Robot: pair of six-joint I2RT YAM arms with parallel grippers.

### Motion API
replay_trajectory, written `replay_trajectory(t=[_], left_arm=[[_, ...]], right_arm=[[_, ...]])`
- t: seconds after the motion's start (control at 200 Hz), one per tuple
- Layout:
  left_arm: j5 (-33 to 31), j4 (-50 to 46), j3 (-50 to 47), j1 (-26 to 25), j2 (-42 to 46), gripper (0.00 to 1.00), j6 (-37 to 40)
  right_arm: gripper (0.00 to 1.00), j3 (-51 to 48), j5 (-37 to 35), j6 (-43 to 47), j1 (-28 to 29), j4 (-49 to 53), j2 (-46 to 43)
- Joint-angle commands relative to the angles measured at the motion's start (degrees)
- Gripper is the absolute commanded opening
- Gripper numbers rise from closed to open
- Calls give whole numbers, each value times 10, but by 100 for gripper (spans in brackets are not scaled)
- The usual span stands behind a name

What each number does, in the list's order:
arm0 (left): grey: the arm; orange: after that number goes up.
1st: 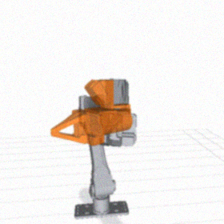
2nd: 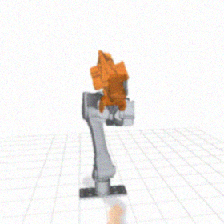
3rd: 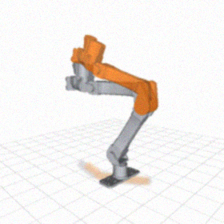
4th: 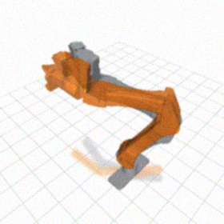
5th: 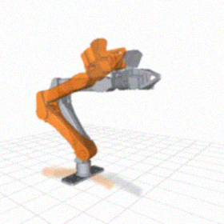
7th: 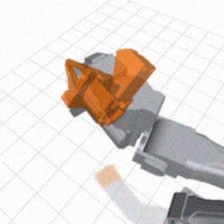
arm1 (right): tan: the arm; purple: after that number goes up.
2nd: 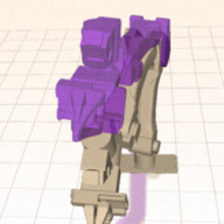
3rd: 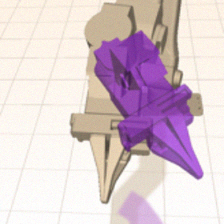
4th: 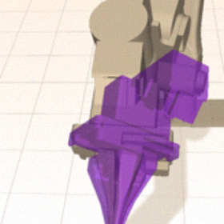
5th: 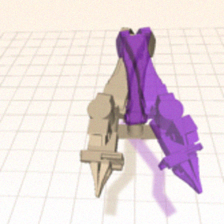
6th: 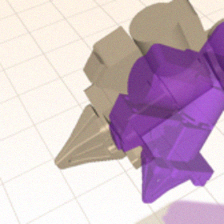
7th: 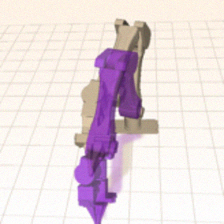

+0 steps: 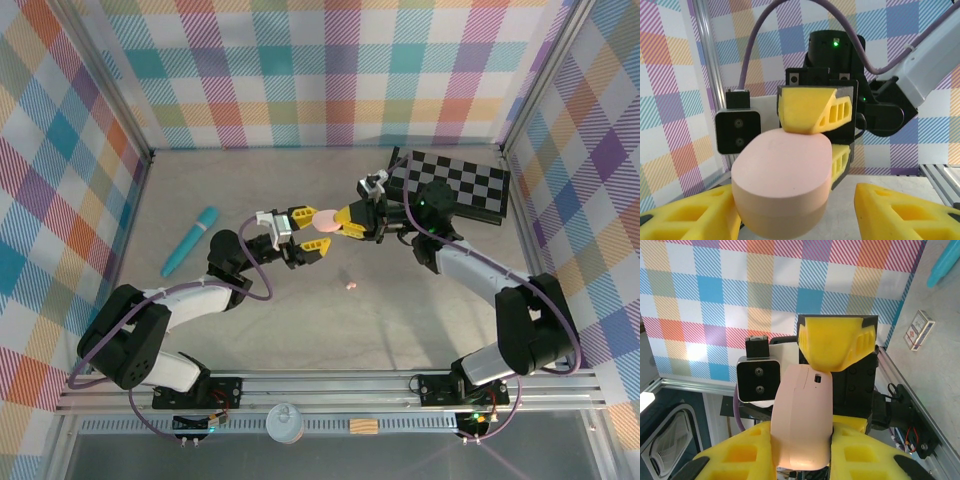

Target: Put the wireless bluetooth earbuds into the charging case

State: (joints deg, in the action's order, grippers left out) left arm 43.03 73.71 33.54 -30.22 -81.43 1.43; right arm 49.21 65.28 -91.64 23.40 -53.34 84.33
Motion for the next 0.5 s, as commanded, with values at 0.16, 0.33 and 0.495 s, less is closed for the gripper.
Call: replay_trajectory(t=[0.16,0.33,0.495], left_arm=[[26,38,27,3,0,54,-15],[33,38,29,3,-7,53,-16],[30,38,29,3,-16,58,-15]], right_arm=[[7,-13,-13,-49,0,-85,17],[7,-11,-16,-68,0,-108,22],[6,-12,-17,-72,-1,-114,19]])
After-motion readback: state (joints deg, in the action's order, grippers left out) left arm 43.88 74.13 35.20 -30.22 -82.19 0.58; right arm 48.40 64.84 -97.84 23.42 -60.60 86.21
